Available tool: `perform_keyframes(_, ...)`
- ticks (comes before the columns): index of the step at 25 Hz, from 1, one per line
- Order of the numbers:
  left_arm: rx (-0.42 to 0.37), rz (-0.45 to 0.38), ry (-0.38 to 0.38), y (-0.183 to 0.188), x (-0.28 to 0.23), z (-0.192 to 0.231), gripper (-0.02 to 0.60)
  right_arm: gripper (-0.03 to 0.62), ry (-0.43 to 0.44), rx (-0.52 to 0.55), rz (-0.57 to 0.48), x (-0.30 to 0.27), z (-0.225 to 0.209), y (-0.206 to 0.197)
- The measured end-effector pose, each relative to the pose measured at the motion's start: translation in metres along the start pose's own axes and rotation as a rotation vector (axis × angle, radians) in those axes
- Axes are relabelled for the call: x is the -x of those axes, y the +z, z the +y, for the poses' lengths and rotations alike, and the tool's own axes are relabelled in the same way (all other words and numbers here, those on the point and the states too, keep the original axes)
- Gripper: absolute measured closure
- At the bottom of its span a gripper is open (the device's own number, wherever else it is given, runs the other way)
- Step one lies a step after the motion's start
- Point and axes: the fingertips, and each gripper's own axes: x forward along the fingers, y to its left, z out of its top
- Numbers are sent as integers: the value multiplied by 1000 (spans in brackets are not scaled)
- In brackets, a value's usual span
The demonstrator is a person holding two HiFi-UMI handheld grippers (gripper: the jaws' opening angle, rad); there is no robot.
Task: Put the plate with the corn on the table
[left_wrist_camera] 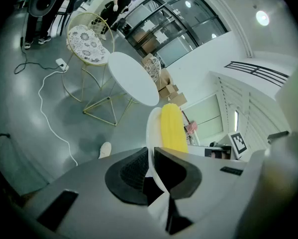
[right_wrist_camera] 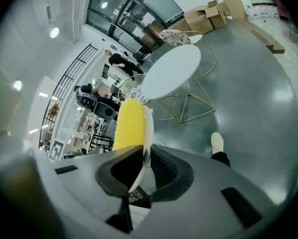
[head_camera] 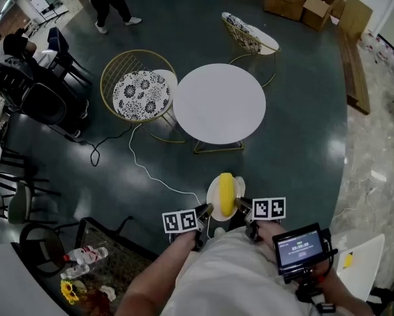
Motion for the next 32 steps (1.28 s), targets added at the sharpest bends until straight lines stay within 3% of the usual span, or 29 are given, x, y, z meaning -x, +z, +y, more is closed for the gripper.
perform_keyframes(5, 33, -28, -8, -49, 37, -2, 538, 540, 9, 30, 0, 23, 24, -49)
perform_keyframes(13, 16, -112, -35, -64, 66, -11, 538, 540, 55, 65, -59, 33, 41, -66)
perform_keyframes(20, -12, -98, -51, -87, 80, -26, 538, 540, 54, 64, -79, 57, 51, -89)
perform_keyframes(32, -30, -57, -55, -106, 68, -51, 538, 540, 54, 39, -121, 88, 38, -94)
